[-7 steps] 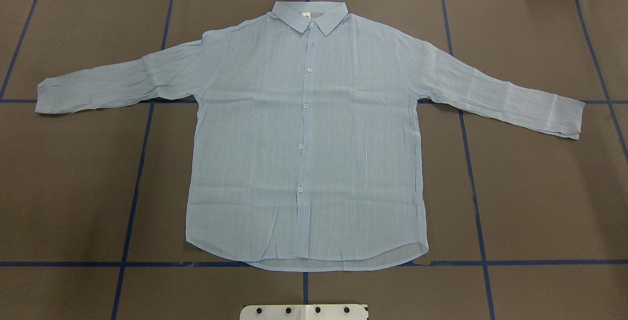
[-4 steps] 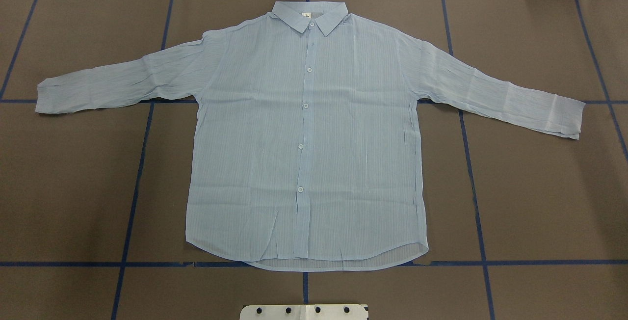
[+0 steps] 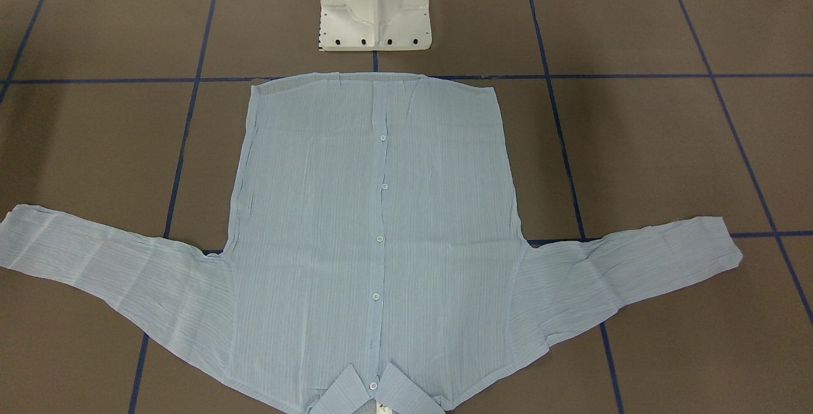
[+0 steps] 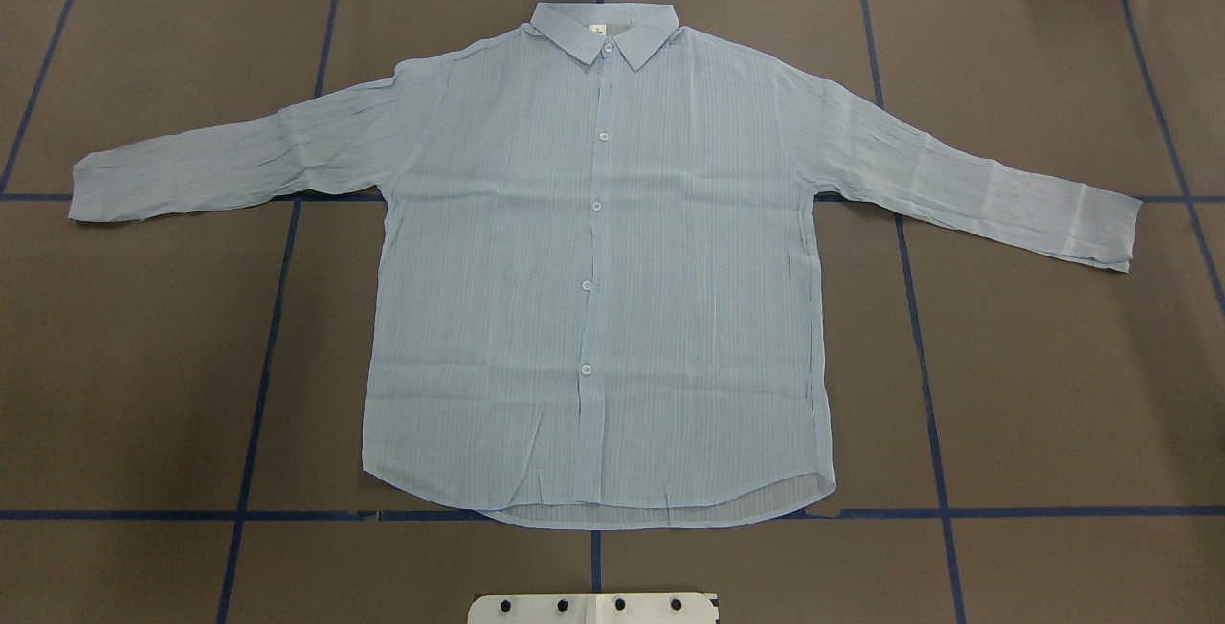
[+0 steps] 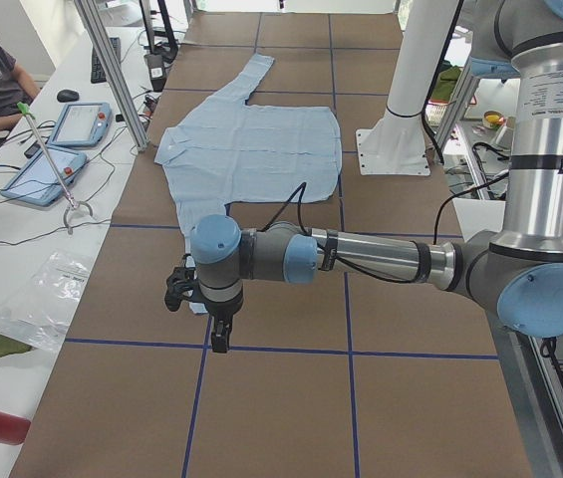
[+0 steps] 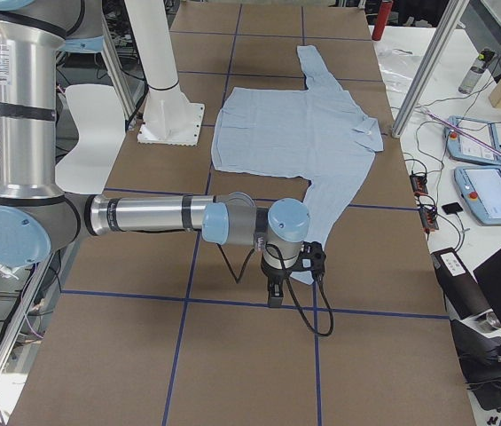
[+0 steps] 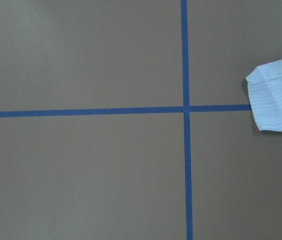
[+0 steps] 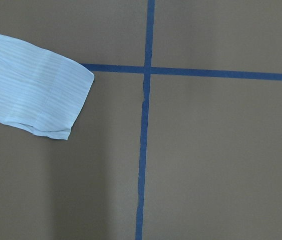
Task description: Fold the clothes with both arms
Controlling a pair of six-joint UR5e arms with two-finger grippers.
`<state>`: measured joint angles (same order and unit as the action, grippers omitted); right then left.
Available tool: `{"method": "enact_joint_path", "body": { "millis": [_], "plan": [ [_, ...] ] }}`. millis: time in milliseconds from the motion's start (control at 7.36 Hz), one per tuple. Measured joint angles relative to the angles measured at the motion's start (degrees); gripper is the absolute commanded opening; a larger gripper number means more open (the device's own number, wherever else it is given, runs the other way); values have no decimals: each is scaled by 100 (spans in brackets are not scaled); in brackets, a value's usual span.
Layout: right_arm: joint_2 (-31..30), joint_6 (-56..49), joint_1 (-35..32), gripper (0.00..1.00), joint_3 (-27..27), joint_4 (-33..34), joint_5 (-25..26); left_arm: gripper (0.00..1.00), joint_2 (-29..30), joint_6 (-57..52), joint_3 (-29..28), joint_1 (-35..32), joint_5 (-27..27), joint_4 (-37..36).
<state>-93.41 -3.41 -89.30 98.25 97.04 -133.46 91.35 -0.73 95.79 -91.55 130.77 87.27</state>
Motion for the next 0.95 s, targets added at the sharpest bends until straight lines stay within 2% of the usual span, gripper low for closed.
{"method": "enact_joint_path", "body": {
  "millis": [408, 543, 815, 951],
  "plan": [
    [391, 17, 29, 100, -148, -57, -174, 100, 155, -22, 109, 7, 26, 128],
    [464, 16, 50, 100, -350, -324, -280, 100, 135, -28, 108, 11, 30, 292],
    [537, 454, 277, 100, -1105, -1644, -366, 100, 12, -15, 170, 11, 36, 704],
    [585, 1156, 524, 100, -1489, -2456, -357, 100, -15, -5, 211, 11, 58, 802]
  ]
}}
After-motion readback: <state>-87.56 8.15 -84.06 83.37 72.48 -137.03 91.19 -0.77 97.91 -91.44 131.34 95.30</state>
